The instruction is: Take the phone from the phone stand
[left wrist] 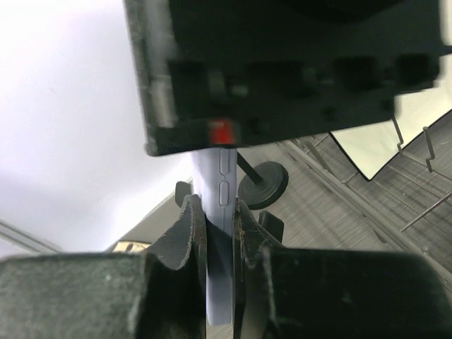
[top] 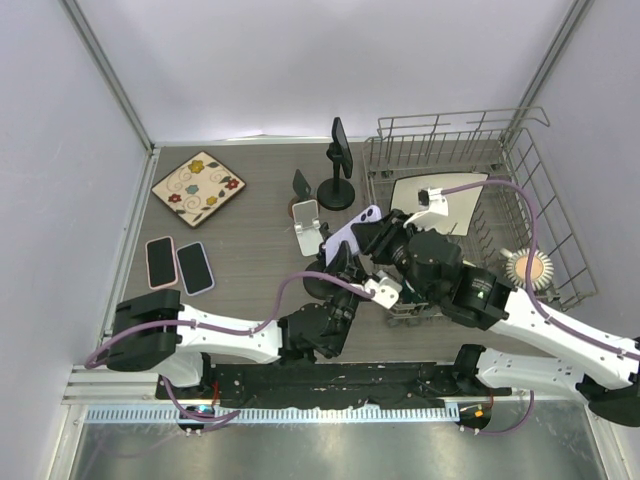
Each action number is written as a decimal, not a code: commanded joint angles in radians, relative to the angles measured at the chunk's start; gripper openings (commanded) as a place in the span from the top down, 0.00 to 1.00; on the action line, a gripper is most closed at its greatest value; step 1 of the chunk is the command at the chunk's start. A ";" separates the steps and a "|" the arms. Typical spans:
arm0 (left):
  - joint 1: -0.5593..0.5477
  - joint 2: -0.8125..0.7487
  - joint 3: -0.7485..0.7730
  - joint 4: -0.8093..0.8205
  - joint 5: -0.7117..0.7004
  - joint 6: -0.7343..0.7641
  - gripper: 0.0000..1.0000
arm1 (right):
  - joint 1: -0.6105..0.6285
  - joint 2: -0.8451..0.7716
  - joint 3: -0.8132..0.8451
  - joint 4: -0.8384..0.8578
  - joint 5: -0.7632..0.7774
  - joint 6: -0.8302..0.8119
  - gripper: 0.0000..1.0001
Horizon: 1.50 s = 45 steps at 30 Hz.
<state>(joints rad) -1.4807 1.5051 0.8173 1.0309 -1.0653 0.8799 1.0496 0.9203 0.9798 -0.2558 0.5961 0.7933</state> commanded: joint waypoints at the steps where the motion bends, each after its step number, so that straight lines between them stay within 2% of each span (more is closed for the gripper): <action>1: -0.012 -0.052 0.014 0.089 -0.042 -0.053 1.00 | 0.001 -0.078 -0.026 0.179 -0.010 -0.046 0.58; 2: -0.013 -0.069 0.010 0.086 -0.051 -0.058 1.00 | 0.003 -0.099 -0.032 0.199 -0.002 -0.069 0.45; 5: -0.013 -0.109 -0.001 0.026 -0.056 -0.116 1.00 | 0.001 -0.132 -0.040 0.214 0.030 -0.112 0.28; 7: -0.012 -0.170 -0.006 -0.064 -0.050 -0.168 1.00 | 0.001 -0.162 -0.036 0.216 0.045 -0.164 0.23; 9: -0.006 -0.247 -0.003 -0.158 -0.024 -0.292 1.00 | 0.001 -0.198 -0.039 0.219 0.070 -0.219 0.18; 10: 0.014 -0.279 0.003 -0.308 -0.012 -0.350 1.00 | 0.001 -0.207 -0.044 0.220 0.080 -0.238 0.16; 11: 0.031 -0.307 0.022 -0.401 0.007 -0.515 1.00 | 0.001 -0.219 -0.047 0.219 0.102 -0.253 0.15; 12: 0.052 -0.375 0.028 -0.493 0.075 -0.597 1.00 | 0.001 -0.230 -0.055 0.220 0.113 -0.291 0.14; 13: 0.106 -0.408 0.029 -0.634 0.115 -0.666 1.00 | 0.001 -0.250 -0.058 0.216 0.123 -0.308 0.13; 15: 0.193 -0.474 -0.001 -0.704 0.216 -0.836 1.00 | 0.001 -0.267 -0.070 0.204 0.162 -0.345 0.11; 17: 0.253 -0.555 -0.024 -0.788 0.267 -0.922 1.00 | 0.001 -0.288 -0.078 0.182 0.194 -0.388 0.09; 18: 0.319 -0.577 -0.026 -0.827 0.286 -0.997 1.00 | 0.001 -0.294 -0.081 0.175 0.224 -0.399 0.08; 19: 0.354 -0.620 -0.027 -0.900 0.345 -1.030 1.00 | 0.001 -0.301 -0.084 0.167 0.240 -0.425 0.07; 23: 0.546 -0.700 -0.047 -1.023 0.509 -1.160 1.00 | 0.001 -0.337 -0.099 0.116 0.309 -0.480 0.06; 25: 0.672 -0.718 -0.049 -1.098 0.563 -1.223 1.00 | 0.001 -0.354 -0.118 0.104 0.347 -0.497 0.06; 26: 0.718 -0.718 -0.049 -1.121 0.644 -1.243 1.00 | 0.001 -0.371 -0.125 0.095 0.356 -0.515 0.05; 27: 0.817 -0.717 -0.049 -1.158 0.691 -1.266 1.00 | 0.000 -0.382 -0.141 0.089 0.367 -0.525 0.06; 29: 0.919 -0.688 -0.066 -1.169 0.857 -1.335 1.00 | 0.001 -0.396 -0.158 0.072 0.410 -0.546 0.06; 30: 1.023 -0.674 -0.075 -1.167 0.922 -1.364 1.00 | 0.001 -0.409 -0.176 0.067 0.428 -0.554 0.06; 31: 1.075 -0.651 -0.099 -1.161 0.980 -1.392 1.00 | 0.001 -0.414 -0.184 0.055 0.464 -0.559 0.05; 32: 1.127 -0.610 -0.113 -1.149 1.113 -1.453 1.00 | 0.001 -0.420 -0.193 0.053 0.482 -0.571 0.05; 33: 1.224 -0.583 -0.128 -1.113 1.169 -1.485 1.00 | 0.001 -0.428 -0.210 0.049 0.494 -0.572 0.06; 35: 1.348 -0.537 -0.182 -1.050 1.279 -1.588 1.00 | 0.001 -0.432 -0.216 0.026 0.501 -0.560 0.05; 36: 1.387 -0.484 -0.202 -0.967 1.361 -1.623 1.00 | 0.001 -0.439 -0.222 0.021 0.498 -0.551 0.06; 40: 1.533 -0.338 -0.257 -0.833 1.492 -1.765 1.00 | 0.000 -0.445 -0.234 0.012 0.484 -0.537 0.06; 45: 1.619 -0.208 -0.234 -0.804 1.550 -1.780 1.00 | 0.001 -0.452 -0.233 0.009 0.459 -0.534 0.06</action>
<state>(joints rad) 0.0952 1.2694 0.5358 0.0380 0.3202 -0.8204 1.0496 0.4862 0.7414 -0.2604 1.0458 0.2565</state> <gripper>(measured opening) 0.132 0.944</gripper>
